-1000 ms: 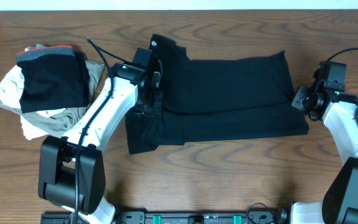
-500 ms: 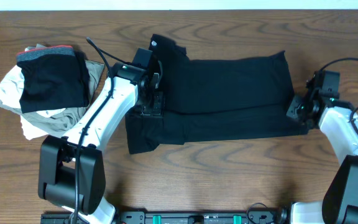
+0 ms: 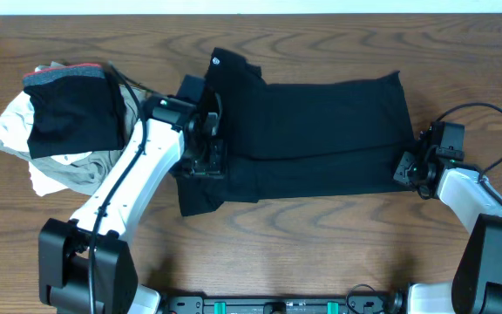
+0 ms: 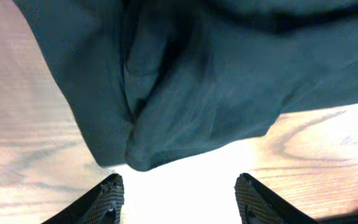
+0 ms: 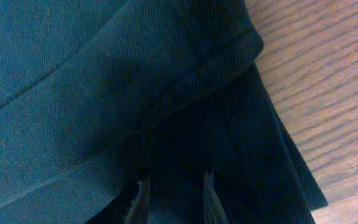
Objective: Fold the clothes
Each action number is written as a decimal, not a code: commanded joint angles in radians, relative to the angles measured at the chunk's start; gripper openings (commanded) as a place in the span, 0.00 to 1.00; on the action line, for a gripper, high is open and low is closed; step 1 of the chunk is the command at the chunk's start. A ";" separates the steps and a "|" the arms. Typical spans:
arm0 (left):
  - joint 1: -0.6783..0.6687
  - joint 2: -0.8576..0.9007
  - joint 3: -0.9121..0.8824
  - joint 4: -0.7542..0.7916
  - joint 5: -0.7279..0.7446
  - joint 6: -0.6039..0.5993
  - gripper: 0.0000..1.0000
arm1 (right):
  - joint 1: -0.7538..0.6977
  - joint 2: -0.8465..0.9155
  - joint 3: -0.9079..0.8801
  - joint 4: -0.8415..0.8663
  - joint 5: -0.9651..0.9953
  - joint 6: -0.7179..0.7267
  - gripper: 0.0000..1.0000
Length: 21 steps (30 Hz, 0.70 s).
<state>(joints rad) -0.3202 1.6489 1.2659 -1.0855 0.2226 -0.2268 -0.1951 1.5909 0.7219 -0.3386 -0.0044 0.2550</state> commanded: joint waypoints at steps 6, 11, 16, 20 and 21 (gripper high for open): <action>0.000 -0.002 -0.165 0.170 0.019 -0.162 0.61 | 0.007 -0.001 -0.008 0.003 0.000 -0.010 0.27; 0.001 -0.002 -0.239 0.275 0.004 -0.167 0.61 | 0.008 -0.001 -0.008 0.001 0.000 -0.010 0.28; 0.001 -0.002 -0.248 0.296 -0.041 -0.168 0.61 | 0.007 -0.001 -0.008 -0.001 0.000 -0.010 0.28; 0.000 -0.003 -0.248 0.298 -0.029 -0.169 0.51 | 0.007 -0.001 -0.008 -0.001 0.000 -0.010 0.28; 0.000 -0.003 -0.248 0.298 -0.020 -0.169 0.47 | 0.007 -0.001 -0.008 -0.001 0.000 -0.010 0.28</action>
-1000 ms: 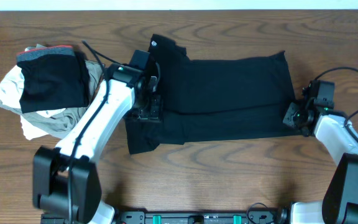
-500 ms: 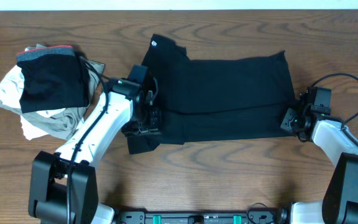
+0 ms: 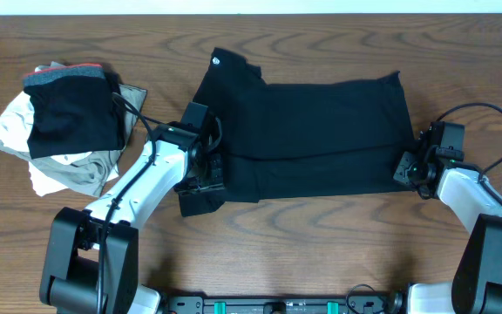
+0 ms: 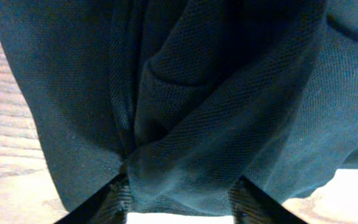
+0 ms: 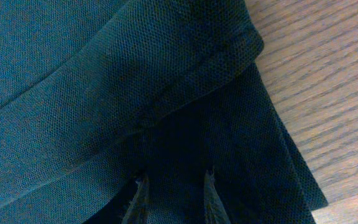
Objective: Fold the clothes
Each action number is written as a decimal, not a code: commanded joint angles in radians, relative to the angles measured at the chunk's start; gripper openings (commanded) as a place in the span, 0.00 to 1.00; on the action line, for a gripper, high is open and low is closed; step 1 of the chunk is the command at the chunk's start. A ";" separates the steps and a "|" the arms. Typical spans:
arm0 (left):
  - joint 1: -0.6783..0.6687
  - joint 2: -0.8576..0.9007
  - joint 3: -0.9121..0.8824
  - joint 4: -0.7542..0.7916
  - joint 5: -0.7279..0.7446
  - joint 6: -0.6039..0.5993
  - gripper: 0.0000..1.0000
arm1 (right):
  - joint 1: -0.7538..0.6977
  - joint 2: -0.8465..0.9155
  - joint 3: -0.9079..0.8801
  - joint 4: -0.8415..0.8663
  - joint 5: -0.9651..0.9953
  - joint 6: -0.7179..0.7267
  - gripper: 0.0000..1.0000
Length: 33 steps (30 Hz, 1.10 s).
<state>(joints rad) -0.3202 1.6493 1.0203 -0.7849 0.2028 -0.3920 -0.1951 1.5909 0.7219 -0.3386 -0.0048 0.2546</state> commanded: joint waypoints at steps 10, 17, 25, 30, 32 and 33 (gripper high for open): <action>0.000 -0.004 -0.002 -0.005 0.048 -0.002 0.06 | 0.007 -0.001 -0.008 -0.002 0.000 -0.010 0.29; 0.000 -0.071 0.036 0.081 0.312 0.097 0.06 | 0.007 -0.001 -0.008 -0.002 0.000 -0.010 0.29; 0.000 -0.227 0.046 0.449 0.311 0.102 0.06 | 0.008 -0.001 -0.008 -0.001 0.000 -0.009 0.29; 0.000 -0.179 0.046 0.628 0.111 0.050 0.17 | 0.008 -0.001 -0.008 -0.006 0.000 -0.009 0.29; 0.000 -0.139 0.046 0.661 0.113 0.048 0.54 | 0.007 -0.001 -0.008 -0.012 0.000 -0.009 0.29; 0.000 -0.121 0.046 0.660 0.126 0.046 0.62 | 0.007 -0.001 -0.008 -0.015 0.000 -0.010 0.29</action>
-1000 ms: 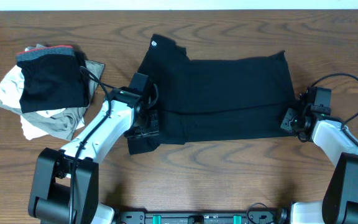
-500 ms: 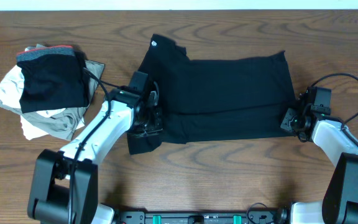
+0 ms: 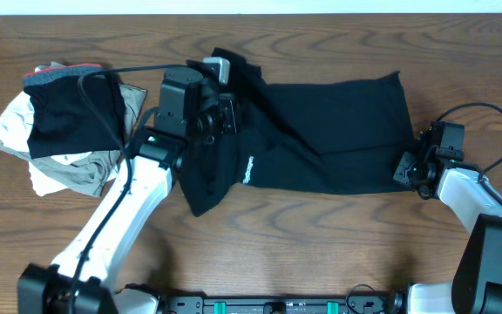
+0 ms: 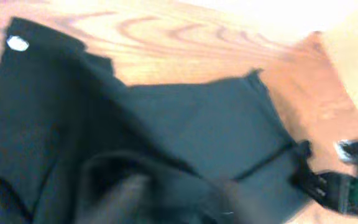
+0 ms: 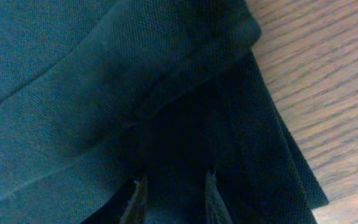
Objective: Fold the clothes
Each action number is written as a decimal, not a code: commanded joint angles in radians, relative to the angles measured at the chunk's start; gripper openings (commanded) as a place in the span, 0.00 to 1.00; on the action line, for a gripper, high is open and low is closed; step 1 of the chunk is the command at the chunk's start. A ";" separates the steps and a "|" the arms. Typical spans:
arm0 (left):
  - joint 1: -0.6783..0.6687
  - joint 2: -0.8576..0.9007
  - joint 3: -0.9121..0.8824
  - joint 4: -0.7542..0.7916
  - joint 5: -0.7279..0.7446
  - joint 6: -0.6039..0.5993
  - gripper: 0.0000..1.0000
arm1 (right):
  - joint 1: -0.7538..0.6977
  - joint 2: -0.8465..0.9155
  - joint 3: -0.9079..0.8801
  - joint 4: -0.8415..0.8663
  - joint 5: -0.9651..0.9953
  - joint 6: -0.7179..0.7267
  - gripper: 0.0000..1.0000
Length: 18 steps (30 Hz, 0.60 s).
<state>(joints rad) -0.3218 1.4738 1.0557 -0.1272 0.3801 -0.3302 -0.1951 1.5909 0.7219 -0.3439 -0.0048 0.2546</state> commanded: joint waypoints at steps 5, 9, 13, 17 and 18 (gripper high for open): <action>0.002 0.111 0.011 -0.101 0.020 -0.016 0.69 | 0.007 -0.001 -0.008 -0.012 0.000 -0.009 0.29; 0.002 0.112 0.011 -0.259 0.020 -0.015 0.69 | 0.007 -0.001 -0.008 -0.013 0.000 -0.010 0.29; 0.002 0.110 0.011 -0.387 0.023 -0.015 0.69 | 0.007 -0.001 -0.008 -0.011 0.000 -0.010 0.29; -0.005 0.110 0.011 -0.360 0.075 0.009 0.57 | 0.007 -0.001 -0.008 -0.011 0.000 -0.010 0.29; -0.012 0.110 0.011 -0.355 0.081 0.019 0.53 | 0.007 -0.001 -0.008 -0.011 0.000 -0.010 0.29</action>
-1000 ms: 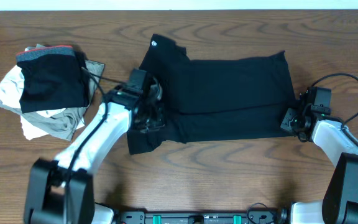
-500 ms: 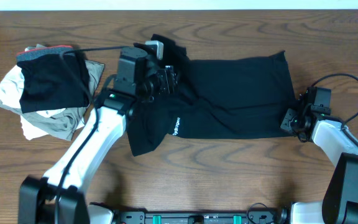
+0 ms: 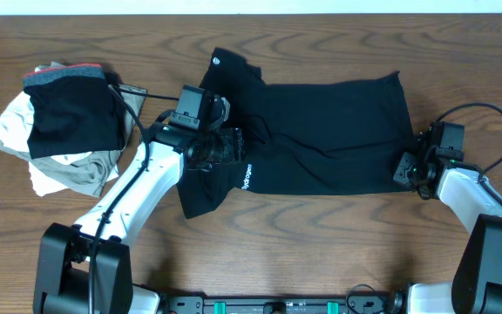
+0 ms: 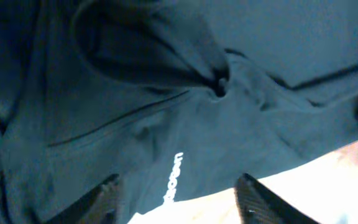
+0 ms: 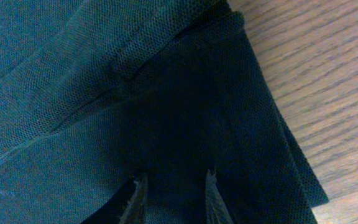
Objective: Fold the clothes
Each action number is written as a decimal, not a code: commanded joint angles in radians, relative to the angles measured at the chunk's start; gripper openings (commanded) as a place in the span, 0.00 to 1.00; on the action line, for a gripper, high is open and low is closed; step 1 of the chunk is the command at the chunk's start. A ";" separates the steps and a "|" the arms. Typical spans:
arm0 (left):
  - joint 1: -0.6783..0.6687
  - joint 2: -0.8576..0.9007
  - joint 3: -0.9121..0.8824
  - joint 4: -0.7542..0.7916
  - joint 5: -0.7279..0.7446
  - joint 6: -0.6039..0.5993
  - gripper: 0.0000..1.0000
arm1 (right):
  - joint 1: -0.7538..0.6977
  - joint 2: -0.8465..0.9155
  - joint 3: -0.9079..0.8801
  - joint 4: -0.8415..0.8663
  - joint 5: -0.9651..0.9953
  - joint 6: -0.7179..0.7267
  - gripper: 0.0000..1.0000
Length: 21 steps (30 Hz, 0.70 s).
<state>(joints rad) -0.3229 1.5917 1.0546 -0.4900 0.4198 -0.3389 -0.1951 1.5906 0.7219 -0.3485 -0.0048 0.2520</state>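
A black shirt (image 3: 329, 131) lies flat across the middle of the table. Its lower left part is turned over, showing white lettering (image 3: 247, 177). My left gripper (image 3: 225, 146) hovers over that turned part, and the left wrist view shows it (image 4: 179, 194) open with nothing between the fingers and the lettering (image 4: 171, 180) just beyond them. My right gripper (image 3: 405, 167) is at the shirt's lower right corner. In the right wrist view it (image 5: 174, 186) is shut on the dark fabric (image 5: 104, 93) there.
A pile of other clothes (image 3: 59, 126), black on top of white and grey, lies at the left of the wooden table (image 3: 321, 253). The right arm's cable (image 3: 482, 113) loops at the far right.
My left gripper was high above the shirt's upper left with fabric drawn up under it. Now it is low over the left part, open, and the fabric lies loose. The right gripper has not moved.
My left gripper was open just off the shirt's lower left flap. Then its fingers were on that flap. Later it was raised with the flap turned over and the lettering showing, and now it is open above the dropped fabric. The right gripper stayed shut on the lower right corner throughout.
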 commanded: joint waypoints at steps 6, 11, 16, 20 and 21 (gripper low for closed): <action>-0.074 0.007 -0.005 0.013 0.022 0.031 0.31 | 0.007 -0.001 -0.008 -0.007 0.000 -0.015 0.30; -0.135 0.065 -0.005 0.067 -0.016 0.031 0.10 | 0.007 -0.001 -0.008 -0.008 0.000 -0.015 0.30; -0.175 0.139 -0.005 0.100 -0.020 0.031 0.06 | 0.007 -0.001 -0.008 -0.011 0.000 -0.022 0.30; -0.182 0.195 -0.005 0.107 -0.066 0.031 0.06 | 0.007 -0.001 -0.008 -0.010 0.000 -0.022 0.30; -0.182 0.205 -0.005 0.114 -0.078 0.031 0.06 | 0.007 -0.001 -0.008 -0.006 0.000 -0.021 0.30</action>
<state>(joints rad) -0.5053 1.7672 1.0550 -0.3866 0.3954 -0.3141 -0.1947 1.5906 0.7219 -0.3496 -0.0051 0.2440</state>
